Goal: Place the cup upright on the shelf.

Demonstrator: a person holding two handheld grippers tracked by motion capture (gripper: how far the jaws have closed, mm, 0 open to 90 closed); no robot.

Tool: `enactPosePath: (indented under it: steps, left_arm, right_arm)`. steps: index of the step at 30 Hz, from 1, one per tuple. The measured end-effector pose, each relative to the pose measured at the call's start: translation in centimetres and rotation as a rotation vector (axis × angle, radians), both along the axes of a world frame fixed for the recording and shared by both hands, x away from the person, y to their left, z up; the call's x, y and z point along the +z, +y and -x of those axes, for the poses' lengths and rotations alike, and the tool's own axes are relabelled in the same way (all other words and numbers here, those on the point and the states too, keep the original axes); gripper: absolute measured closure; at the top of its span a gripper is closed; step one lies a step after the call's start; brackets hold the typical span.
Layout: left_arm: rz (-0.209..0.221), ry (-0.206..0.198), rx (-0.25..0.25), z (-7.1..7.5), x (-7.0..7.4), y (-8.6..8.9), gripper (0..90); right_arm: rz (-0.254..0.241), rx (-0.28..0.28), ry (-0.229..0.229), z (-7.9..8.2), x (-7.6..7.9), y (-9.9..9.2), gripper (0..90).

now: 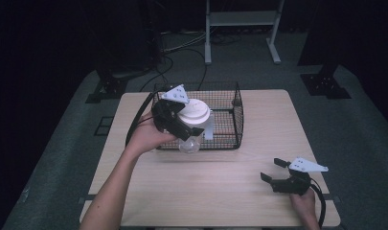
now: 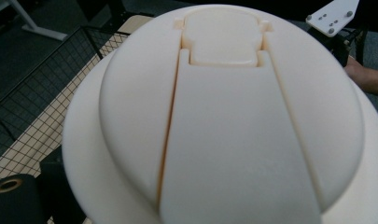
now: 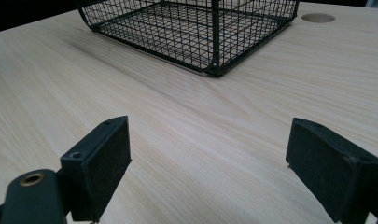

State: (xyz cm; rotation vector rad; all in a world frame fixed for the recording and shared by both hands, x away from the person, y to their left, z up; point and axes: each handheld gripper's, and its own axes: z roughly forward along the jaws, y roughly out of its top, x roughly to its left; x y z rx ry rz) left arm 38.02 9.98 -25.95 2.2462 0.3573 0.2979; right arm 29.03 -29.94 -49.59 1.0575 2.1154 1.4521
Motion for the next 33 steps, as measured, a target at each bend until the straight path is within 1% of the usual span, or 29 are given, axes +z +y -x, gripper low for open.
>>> enactPosePath:
  steps: [2,3,5,9,11,12,13,15,19,22,25,26,27,29,32,33]
  left_arm:
    - [0.003,0.008,0.004,-0.4,0.2,-0.2,5.9]
    - [-0.003,0.007,0.002,-0.7,0.3,-0.2,5.9]
    - [0.004,0.015,0.009,-1.1,0.4,-0.4,5.9]
    - [-0.004,0.016,0.013,-2.0,0.8,-0.8,5.9]
    - [-0.016,0.017,0.013,-2.5,1.0,-1.1,5.9]
    - [-0.011,0.019,0.017,-2.7,1.1,-1.3,5.9]
    - [-0.017,0.021,0.013,-3.0,1.2,-1.4,5.9]
    - [-0.016,0.026,0.013,-3.5,1.3,-1.6,5.9]
    - [-0.029,0.025,0.022,-4.5,1.5,-2.1,5.9]
    - [-0.028,0.029,0.032,-5.3,1.6,-2.4,5.9]
    - [-0.017,0.039,0.039,-6.1,1.5,-2.6,5.9]
    - [-0.017,0.039,0.039,-6.1,1.5,-2.6,5.9]
    - [-0.01,0.037,0.043,-6.5,1.4,-2.8,5.9]
    - [0.001,0.046,0.05,-7.0,1.3,-3.0,5.9]
    - [-0.005,0.05,0.057,-7.7,1.2,-3.3,5.9]
    - [-0.005,0.05,0.057,-7.7,1.2,-3.3,5.9]
  right_arm:
    - [-0.002,0.0,0.001,0.0,0.0,0.0,12.8]
    - [-0.001,0.001,0.001,0.0,0.0,0.0,12.8]
    - [-0.002,0.002,0.001,0.0,0.0,0.0,12.8]
    - [-0.004,0.002,0.001,0.0,0.0,-0.1,12.8]
    - [-0.006,0.002,0.001,0.0,0.0,-0.1,12.8]
    - [-0.007,0.003,0.001,0.0,0.0,-0.1,12.8]
    - [-0.008,0.003,0.002,0.0,0.0,-0.1,12.8]
    - [-0.009,0.003,0.002,0.0,0.0,-0.1,12.8]
    - [-0.011,0.002,0.003,0.0,0.0,-0.1,12.8]
    - [-0.012,0.001,0.002,-0.1,0.0,-0.1,12.8]
    - [-0.008,0.003,0.002,-0.1,0.0,-0.1,12.9]
    - [-0.007,0.002,0.003,0.0,0.0,-0.1,12.9]
    - [-0.005,0.002,0.005,0.0,0.0,-0.1,12.8]
    - [-0.006,0.002,0.007,0.0,0.0,0.0,12.8]
    - [-0.01,0.003,0.008,0.0,0.0,-0.1,12.9]
    - [-0.01,0.003,0.008,0.0,0.0,-0.1,12.9]
